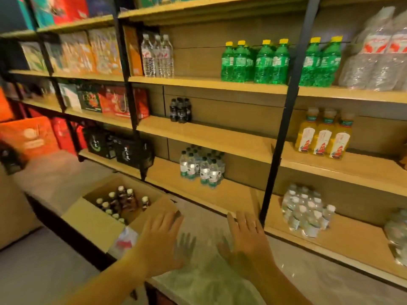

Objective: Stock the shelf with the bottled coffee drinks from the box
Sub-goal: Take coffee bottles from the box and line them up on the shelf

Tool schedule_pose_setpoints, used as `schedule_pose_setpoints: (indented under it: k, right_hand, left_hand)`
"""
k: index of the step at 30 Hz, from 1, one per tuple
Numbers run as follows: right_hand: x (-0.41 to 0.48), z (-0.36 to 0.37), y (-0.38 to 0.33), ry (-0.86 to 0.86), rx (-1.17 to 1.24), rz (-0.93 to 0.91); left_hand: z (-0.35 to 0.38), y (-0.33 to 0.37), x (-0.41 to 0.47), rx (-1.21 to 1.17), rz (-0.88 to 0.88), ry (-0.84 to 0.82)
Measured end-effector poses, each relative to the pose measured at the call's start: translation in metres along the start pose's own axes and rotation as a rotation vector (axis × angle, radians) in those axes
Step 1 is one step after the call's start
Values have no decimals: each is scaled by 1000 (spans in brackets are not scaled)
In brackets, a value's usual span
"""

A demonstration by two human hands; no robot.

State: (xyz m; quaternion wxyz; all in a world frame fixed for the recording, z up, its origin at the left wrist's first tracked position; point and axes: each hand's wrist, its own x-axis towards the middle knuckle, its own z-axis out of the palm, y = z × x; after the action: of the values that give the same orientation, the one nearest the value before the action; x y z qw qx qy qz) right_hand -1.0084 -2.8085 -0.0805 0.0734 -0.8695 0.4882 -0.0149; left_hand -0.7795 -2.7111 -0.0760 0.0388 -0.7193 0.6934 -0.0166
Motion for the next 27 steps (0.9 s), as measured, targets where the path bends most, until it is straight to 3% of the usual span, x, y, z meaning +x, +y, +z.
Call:
schedule_pose_setpoints:
  k: [9,15,20,27]
  right_hand:
    - [125,91,-199,10,61,-38]
    - [179,94,-304,31,58,-85]
    - [272,142,-344,-41,108,-40]
    - [385,200,-363,-4,154,-24]
  left_hand:
    - [45,-219,-23,24,-90,-31]
    - [70,-320,7,-67,-69,-19]
    - [107,-391,67,-90,-141,-181]
    - [154,-473,157,-123,-111,-205]
